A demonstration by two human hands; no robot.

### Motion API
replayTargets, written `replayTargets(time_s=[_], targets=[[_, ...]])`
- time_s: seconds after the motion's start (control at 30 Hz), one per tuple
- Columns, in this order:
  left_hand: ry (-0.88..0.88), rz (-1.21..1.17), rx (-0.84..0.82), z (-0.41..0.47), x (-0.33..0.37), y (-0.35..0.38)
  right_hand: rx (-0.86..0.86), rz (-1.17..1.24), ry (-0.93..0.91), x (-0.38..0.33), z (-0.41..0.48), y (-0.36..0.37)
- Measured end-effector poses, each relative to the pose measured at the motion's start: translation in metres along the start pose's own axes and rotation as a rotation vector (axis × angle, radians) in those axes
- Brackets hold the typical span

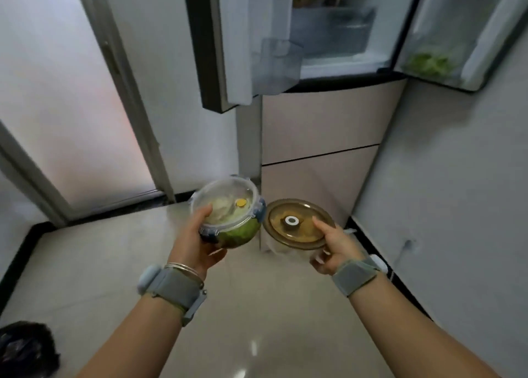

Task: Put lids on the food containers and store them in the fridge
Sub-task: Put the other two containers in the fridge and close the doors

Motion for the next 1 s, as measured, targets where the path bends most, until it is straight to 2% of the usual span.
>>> replayTargets(time_s=[0.13,0.27,0.4,0.57,0.7,0.87,1.0], targets=[[-0.172,0.053,-0.073,0.050,-0.033,0.103,0.140,0.205,0.002,-0.055,0.042,-0.075],[-0.209,0.047,-0.134,0.099,-0.036,0.187,0.217,0.285,-0.092,-0.122,0.074,-0.109],[-0.191,0.038,-0.323,0.165,0.000,0.306,0.261,0.345,-0.212,-0.238,0.121,-0.117],[-0.037,-0.002,-0.414,0.217,0.071,0.421,0.233,0.391,-0.379,-0.382,0.147,-0.090],[0.203,-0.149,-0.430,0.254,0.141,0.489,0.124,0.378,-0.492,-0.488,0.167,-0.052],[0.491,-0.390,-0.302,0.300,0.207,0.547,-0.107,0.318,-0.555,-0.609,0.209,0.008],[0.607,-0.555,-0.239,0.338,0.271,0.592,-0.237,0.222,-0.536,-0.693,0.246,0.061]])
Point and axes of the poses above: each hand's wrist, its own z-axis towards the middle knuckle, its own y-axis out of the palm, x = y × z, the point moved 7 cm from there along z, towards the middle knuckle, and after that the axes turned 5 degrees about -z, right-handed, at the moved point
